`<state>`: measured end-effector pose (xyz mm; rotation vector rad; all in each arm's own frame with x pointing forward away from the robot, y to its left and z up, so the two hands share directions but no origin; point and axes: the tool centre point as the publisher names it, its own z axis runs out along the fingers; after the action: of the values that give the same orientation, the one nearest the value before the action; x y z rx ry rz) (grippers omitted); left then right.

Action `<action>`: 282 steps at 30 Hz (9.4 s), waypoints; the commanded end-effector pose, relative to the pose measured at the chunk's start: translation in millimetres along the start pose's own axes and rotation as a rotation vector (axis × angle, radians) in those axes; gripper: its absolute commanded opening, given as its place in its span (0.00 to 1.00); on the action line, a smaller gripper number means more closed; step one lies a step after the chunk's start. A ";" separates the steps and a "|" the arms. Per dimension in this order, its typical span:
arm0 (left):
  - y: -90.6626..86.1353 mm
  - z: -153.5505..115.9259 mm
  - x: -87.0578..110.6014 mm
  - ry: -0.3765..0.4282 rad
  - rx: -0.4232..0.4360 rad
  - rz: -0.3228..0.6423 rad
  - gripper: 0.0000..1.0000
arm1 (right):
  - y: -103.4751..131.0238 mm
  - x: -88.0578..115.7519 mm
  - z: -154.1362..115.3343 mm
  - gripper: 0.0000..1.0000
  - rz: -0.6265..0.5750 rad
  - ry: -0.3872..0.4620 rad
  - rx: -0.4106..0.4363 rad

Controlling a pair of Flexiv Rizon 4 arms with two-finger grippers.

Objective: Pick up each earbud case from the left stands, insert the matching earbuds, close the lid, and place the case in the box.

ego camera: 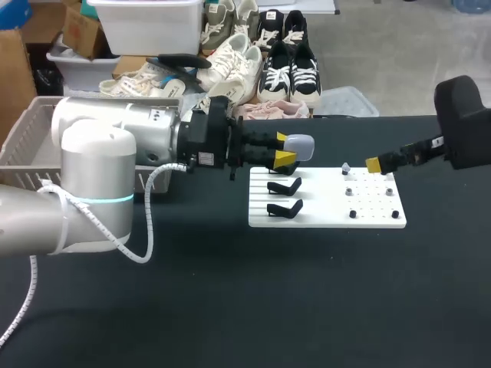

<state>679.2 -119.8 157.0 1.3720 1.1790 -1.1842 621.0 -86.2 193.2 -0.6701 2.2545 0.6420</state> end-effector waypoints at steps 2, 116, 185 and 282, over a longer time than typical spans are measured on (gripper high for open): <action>-0.5 2.3 3.7 -0.024 0.004 0.007 0.00 | 12.3 -8.7 10.0 1.00 -0.015 0.016 -0.012; -3.4 7.3 13.9 -0.032 0.035 -0.027 0.00 | -15.3 -61.2 46.3 1.00 -0.224 0.223 0.430; -2.3 -1.7 9.6 -0.012 0.033 0.049 0.00 | -186.1 39.0 119.2 0.55 0.065 0.629 0.533; -2.3 -1.7 9.6 -0.012 0.033 0.049 0.00 | -60.5 37.0 38.1 0.00 0.143 0.655 0.580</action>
<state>678.3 -117.4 147.9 1.4110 1.1169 -1.1817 669.9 -119.4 118.0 -0.4715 2.9280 -0.2181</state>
